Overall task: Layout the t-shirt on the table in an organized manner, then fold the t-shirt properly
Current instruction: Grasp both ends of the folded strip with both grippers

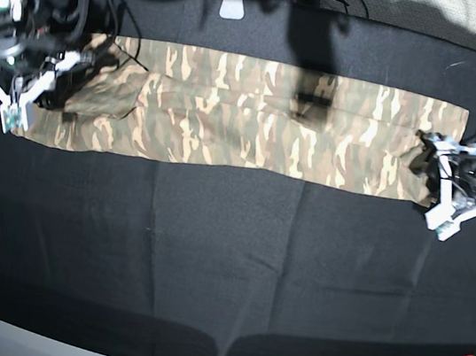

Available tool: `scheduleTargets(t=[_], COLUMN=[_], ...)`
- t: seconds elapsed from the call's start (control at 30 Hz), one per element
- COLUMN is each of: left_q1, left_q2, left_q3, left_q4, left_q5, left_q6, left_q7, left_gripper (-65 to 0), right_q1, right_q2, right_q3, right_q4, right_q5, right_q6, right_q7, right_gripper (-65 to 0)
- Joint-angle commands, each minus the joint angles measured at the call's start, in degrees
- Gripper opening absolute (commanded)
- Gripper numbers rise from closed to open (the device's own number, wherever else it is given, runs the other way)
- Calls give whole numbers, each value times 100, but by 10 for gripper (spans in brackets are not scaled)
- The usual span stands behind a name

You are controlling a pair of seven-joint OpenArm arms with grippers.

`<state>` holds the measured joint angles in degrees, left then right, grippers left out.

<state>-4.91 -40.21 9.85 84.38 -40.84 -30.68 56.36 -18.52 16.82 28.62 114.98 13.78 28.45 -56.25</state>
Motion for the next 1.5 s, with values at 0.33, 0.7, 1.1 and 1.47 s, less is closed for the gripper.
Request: scheduleTargets(t=[0.33, 0.7, 1.1, 1.47], left_q1=[-96, -94, -94, -98], left_q2=[-59, -59, -59, -63], left_q3=[-48, -48, -48, -48], left_q4=[85, 85, 85, 87], left_q5=[-74, -72, 1027, 3119], left_q6=[-35, -35, 822, 2052], left_q7=[-96, -96, -96, 109], left_gripper=[-396, -396, -395, -395], right_q1=[1250, 1832, 1690, 1692], right_q2=[48, 50, 153, 673], right_q3=[35, 35, 35, 306], right_q4=[-1467, -2304, -2304, -2262], right_q5=[13, -11, -33, -317], right_q6=[-22, 111, 111, 107], right_q7=[267, 114, -686, -1213], right_gripper=[-650, -650, -367, -368])
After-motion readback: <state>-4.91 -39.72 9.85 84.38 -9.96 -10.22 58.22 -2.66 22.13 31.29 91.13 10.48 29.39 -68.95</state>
